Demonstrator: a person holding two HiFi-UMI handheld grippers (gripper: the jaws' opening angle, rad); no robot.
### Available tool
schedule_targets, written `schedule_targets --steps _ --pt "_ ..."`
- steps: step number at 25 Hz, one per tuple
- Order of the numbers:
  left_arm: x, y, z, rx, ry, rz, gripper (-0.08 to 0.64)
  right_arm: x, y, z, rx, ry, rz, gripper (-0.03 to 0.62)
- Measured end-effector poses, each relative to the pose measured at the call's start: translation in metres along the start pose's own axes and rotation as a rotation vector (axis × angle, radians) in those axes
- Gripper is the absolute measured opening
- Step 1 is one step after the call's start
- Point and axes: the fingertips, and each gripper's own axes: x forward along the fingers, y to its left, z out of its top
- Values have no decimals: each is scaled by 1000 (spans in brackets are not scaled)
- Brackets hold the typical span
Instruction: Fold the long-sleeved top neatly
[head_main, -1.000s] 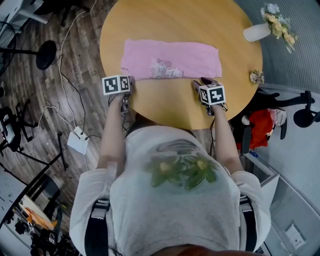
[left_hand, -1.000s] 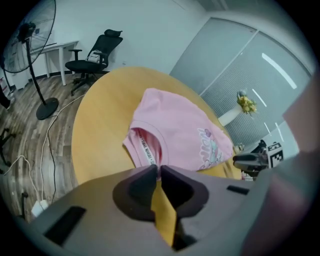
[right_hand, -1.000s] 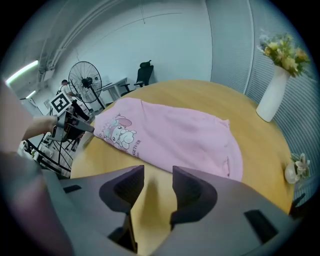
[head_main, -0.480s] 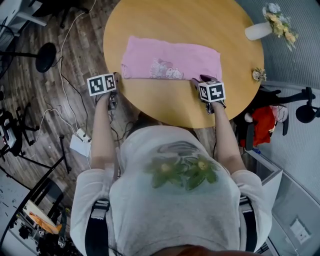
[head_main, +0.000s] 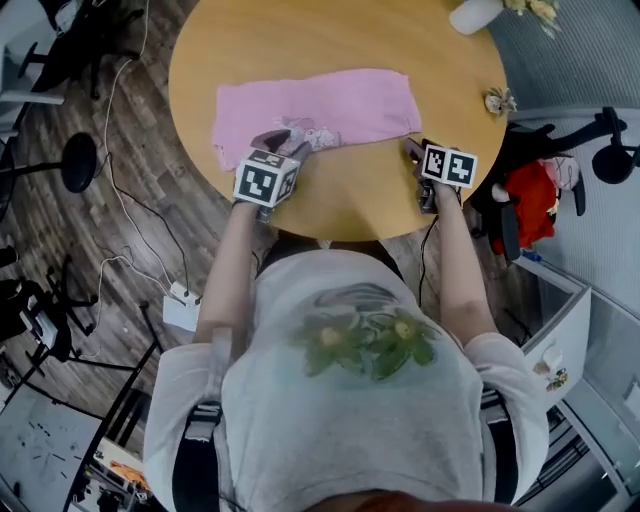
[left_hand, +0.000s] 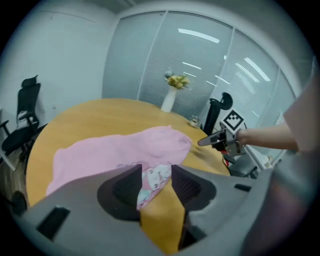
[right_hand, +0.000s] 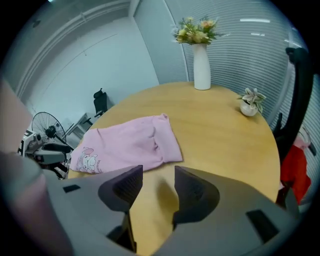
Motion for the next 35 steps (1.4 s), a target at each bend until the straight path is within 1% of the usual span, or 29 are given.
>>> schedule_targets --steps 2,4,8,11,13,17,20,22,24,25,26,27,28,29,31,32,33,34,35 --pt "23 -37 13 108 32 -50 178 -4 -12 -5 13 5 3 192" --pt "46 -68 22 182 57 -72 192 -8 -21 -7 25 5 22 192" --pt "86 -116 44 271 52 -53 193 -14 -36 -6 51 -4 69 192" --pt "115 -154 59 344 58 -64 193 -19 -50 -3 67 -16 101 192" --pt "139 -173 66 384 69 -54 193 -21 -61 0 84 -23 123 192" --pt "192 -193 68 481 140 9 193 -28 -85 4 104 -26 155 192" --pt "232 -193 62 553 219 78 192 -30 -103 6 89 -17 173 192" --pt "252 -186 55 579 281 135 192 -29 -113 8 68 -6 186 192" --pt "263 -180 54 582 313 191 192 -28 -122 11 44 6 199 192" --pt "265 -177 57 563 310 216 189 -27 -126 13 32 11 208 192" --pt "265 -174 61 518 293 235 143 -26 -128 15 23 15 219 192" --pt "264 -172 64 441 267 235 35 -24 -130 18 15 18 231 192" --pt "261 -170 67 332 237 206 35 -22 -129 21 7 19 245 192" --pt "256 -169 71 198 196 156 34 -20 -127 23 -3 21 259 192" --pt "238 -165 85 -87 68 40 32 -13 -120 29 -26 28 288 192" --pt "227 -160 93 -213 -7 -5 32 -10 -115 31 -39 33 305 192" --pt "214 -153 100 -319 -76 -36 32 -6 -108 33 -50 39 325 192" --pt "201 -146 105 -404 -136 -55 32 -2 -100 36 -61 45 347 192" --pt "188 -138 109 -469 -185 -61 32 2 -91 37 -71 52 369 192"
